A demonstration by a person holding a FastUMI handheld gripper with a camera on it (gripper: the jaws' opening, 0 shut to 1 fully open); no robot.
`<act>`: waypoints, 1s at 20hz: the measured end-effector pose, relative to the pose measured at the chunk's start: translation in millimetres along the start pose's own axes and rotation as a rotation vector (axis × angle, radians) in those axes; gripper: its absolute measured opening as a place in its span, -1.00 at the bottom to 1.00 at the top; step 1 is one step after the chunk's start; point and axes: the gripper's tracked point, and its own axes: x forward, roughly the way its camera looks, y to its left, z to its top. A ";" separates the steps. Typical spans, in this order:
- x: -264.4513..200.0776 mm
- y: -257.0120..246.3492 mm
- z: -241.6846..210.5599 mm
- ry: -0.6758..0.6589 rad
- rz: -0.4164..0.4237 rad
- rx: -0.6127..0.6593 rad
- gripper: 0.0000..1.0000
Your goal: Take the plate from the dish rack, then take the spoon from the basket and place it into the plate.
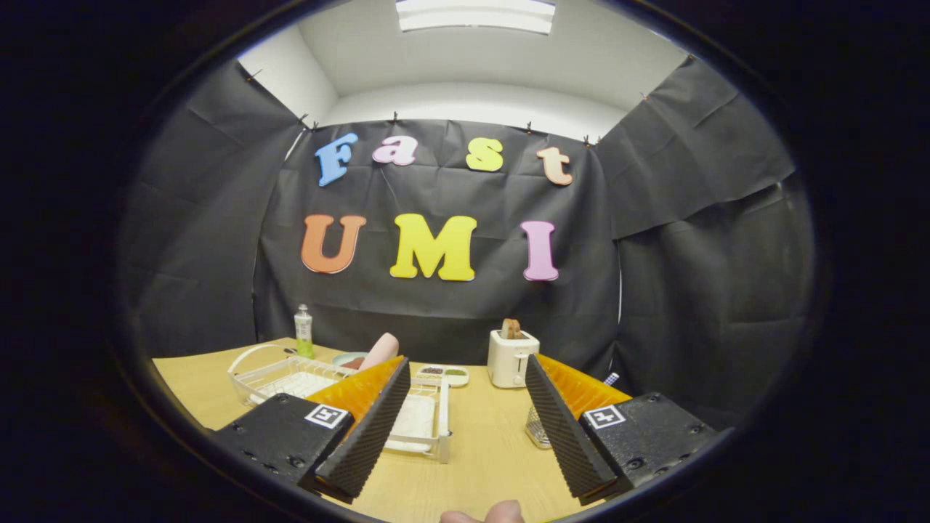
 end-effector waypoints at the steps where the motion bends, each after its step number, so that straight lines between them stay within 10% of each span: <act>1: 1.6 -0.5 0.2 0.008 0.004 0.005 1.00; 20: 145.5 100.5 64.5 0.318 0.212 -0.049 1.00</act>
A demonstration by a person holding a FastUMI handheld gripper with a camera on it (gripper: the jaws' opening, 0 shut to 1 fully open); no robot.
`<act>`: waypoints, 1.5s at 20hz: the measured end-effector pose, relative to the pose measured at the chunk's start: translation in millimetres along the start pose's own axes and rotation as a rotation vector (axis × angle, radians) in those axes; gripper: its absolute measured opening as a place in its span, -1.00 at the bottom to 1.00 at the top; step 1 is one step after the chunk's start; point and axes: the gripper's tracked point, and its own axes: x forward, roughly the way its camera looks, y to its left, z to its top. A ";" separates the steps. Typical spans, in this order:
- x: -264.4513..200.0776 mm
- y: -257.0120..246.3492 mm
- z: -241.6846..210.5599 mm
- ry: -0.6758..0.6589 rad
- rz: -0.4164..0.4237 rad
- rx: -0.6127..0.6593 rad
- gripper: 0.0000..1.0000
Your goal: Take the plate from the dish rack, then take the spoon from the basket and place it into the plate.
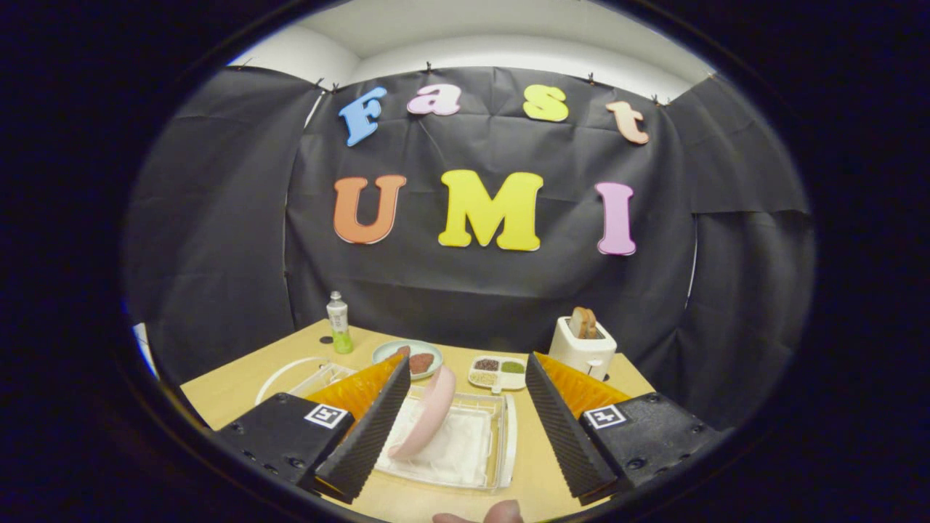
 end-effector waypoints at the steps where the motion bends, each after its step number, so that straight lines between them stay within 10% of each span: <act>1: 10.6 5.5 -2.5 0.045 0.012 0.013 1.00; 15: 104.8 23.2 -53.8 0.497 -0.061 0.082 0.97; 30: 114.8 43.2 -76.6 0.616 -0.176 0.125 -0.22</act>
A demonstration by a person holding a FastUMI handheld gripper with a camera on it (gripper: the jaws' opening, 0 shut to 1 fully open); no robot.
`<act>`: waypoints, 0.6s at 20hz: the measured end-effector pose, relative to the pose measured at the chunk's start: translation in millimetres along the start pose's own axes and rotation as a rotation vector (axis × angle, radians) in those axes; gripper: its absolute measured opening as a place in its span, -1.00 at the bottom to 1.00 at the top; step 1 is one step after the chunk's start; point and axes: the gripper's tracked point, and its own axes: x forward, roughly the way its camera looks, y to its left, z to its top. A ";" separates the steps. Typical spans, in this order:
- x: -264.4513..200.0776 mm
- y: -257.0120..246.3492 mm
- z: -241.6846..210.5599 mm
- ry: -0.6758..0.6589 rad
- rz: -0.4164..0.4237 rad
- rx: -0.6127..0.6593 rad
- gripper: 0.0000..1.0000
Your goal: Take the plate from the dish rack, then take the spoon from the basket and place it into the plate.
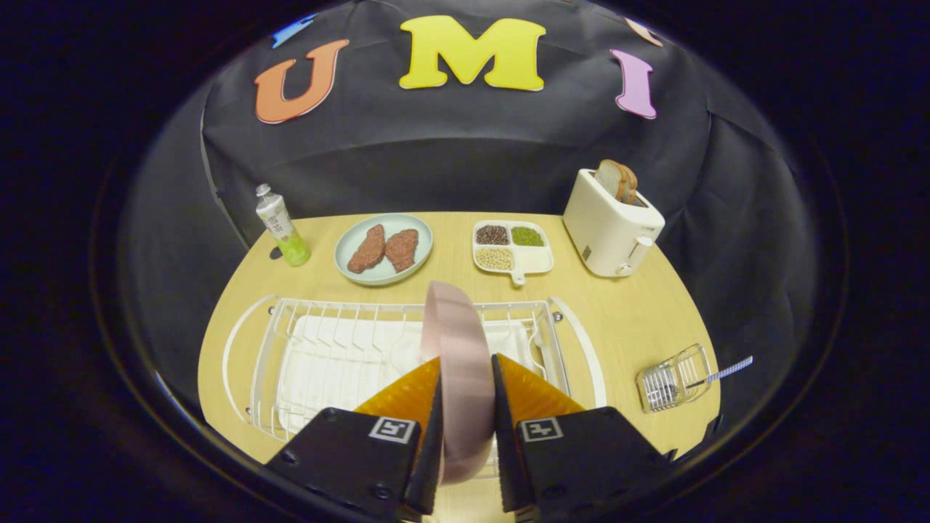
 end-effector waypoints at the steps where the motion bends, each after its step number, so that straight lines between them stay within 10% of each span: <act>1: -1.7 1.2 0.9 -0.003 -0.012 -0.006 -0.29; 8: -35.5 -14.3 25.6 -0.108 -0.134 -0.059 -0.35; 12: -58.8 -10.3 17.6 -0.136 -0.047 -0.036 -0.47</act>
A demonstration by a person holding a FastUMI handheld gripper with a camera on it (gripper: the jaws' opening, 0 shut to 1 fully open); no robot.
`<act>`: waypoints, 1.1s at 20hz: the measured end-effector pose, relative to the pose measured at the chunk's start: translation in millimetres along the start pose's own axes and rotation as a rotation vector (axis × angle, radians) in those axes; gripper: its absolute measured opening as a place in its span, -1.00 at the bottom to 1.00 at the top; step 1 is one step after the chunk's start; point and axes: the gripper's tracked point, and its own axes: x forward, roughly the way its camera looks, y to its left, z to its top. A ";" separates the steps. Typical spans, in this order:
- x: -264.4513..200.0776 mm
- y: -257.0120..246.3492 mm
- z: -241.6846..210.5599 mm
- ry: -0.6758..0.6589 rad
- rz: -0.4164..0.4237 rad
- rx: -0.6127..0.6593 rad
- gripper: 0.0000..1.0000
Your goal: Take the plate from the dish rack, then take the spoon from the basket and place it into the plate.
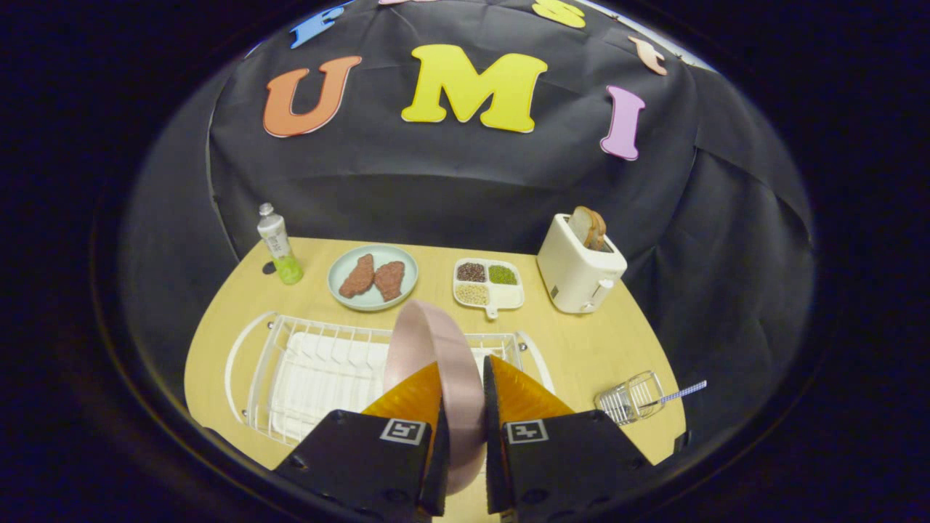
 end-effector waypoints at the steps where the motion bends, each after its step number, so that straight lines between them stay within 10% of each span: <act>1: -6.7 0.6 -3.8 -0.006 0.031 -0.001 -0.48; 17: -31.2 -15.0 -227.2 0.213 0.556 0.371 -0.49; 22: -0.2 -25.5 -266.5 0.294 0.603 0.515 -0.50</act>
